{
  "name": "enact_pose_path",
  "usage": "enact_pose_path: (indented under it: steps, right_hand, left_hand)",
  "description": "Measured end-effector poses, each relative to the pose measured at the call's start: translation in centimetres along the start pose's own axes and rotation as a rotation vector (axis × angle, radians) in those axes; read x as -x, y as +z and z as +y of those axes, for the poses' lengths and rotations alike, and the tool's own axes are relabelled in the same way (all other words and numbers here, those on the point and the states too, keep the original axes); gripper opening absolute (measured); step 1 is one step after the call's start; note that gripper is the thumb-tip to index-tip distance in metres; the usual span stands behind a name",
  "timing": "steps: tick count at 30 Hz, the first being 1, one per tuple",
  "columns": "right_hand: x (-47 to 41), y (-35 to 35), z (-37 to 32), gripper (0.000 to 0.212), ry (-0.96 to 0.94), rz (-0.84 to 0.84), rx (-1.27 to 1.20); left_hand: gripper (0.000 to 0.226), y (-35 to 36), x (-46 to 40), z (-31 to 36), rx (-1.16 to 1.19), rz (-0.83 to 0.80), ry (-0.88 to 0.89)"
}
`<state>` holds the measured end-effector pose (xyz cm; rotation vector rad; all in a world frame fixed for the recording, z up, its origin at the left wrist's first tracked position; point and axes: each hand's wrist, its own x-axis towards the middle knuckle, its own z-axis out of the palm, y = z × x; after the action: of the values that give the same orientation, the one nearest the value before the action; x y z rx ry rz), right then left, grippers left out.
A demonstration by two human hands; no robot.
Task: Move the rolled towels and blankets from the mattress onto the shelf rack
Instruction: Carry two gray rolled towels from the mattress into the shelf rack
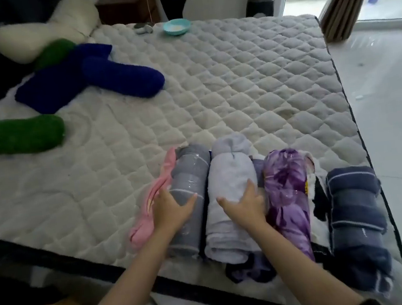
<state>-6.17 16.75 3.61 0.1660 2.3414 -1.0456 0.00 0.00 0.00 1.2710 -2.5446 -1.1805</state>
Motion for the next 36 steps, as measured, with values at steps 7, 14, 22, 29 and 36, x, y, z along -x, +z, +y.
enact_pose_path:
  steps: [7, 14, 22, 29, 36]
  right_hand:
    - [-5.4, 1.3, -0.8, 0.116, 0.12, -0.066, 0.028]
    - [-5.8, 0.8, 0.5, 0.078, -0.014, 0.063, -0.14]
    - [-1.0, -0.8, -0.8, 0.076, -0.113, -0.003, -0.344]
    - [10.9, 2.6, -0.4, 0.083, -0.376, -0.262, -0.318]
    - [27.6, 8.2, 2.7, 0.084, -0.719, -0.648, -0.126]
  left_hand:
    - [0.131, 1.0, -3.8, 1.1, -0.17, -0.15, -0.125]
    - [0.108, 0.5, -2.7, 2.0, -0.236, -0.094, -0.116]
    - [0.101, -5.8, 5.2, 0.5, -0.16, 0.075, -0.195]
    - [0.089, -13.9, 19.8, -5.7, 0.109, 0.394, -0.347]
    - [0.083, -18.9, 40.9, -14.3, 0.288, 0.767, -0.558]
